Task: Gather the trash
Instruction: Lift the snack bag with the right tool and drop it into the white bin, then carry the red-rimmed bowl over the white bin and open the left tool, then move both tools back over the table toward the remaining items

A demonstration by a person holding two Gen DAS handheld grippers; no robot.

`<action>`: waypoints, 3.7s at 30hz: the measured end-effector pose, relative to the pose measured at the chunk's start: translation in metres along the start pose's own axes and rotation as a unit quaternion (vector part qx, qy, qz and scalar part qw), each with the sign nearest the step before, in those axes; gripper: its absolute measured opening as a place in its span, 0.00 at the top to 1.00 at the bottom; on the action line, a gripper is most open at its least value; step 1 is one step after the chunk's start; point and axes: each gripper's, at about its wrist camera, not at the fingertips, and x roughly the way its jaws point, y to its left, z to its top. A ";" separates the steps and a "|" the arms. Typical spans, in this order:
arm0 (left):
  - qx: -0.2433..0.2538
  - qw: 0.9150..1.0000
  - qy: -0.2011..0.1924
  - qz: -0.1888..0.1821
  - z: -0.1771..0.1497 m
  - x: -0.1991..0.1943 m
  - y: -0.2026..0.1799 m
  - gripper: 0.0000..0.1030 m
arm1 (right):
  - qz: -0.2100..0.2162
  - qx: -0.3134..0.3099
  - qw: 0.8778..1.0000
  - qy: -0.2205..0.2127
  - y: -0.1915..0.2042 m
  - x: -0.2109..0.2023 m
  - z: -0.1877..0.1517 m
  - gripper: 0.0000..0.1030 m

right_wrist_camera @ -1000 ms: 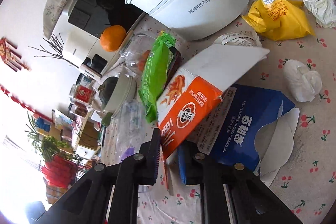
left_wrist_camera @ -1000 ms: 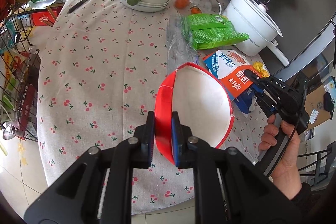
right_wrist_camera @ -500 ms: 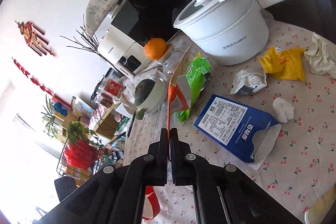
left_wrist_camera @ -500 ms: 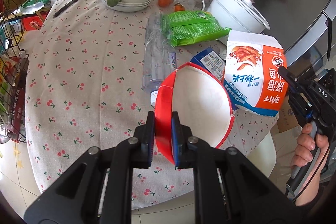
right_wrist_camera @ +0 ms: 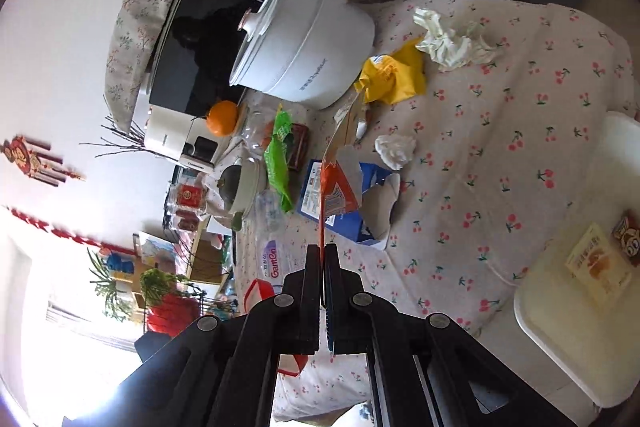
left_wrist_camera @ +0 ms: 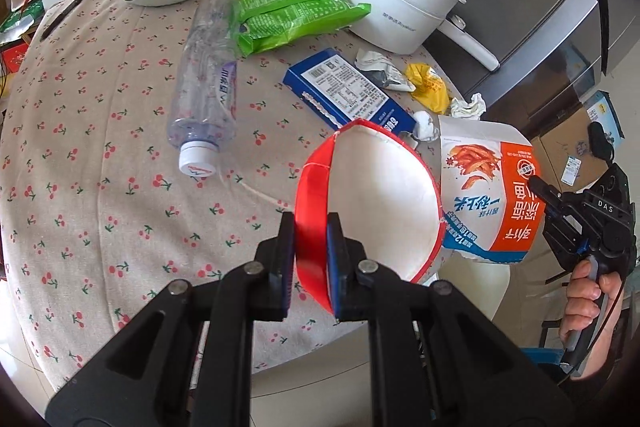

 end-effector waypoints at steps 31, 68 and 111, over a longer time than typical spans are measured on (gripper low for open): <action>0.160 0.984 0.065 -0.038 -0.041 0.068 -0.163 0.84 | -0.178 0.047 0.983 0.022 -0.138 -0.105 -0.014 0.86; 0.273 0.961 0.030 -0.023 -0.064 0.105 -0.236 0.40 | -0.310 -0.011 0.950 -0.024 -0.136 -0.165 -0.012 0.17; 0.153 0.975 -0.069 0.148 0.005 0.007 -0.028 0.01 | -0.312 -0.298 0.901 -0.040 0.036 0.000 -0.031 0.00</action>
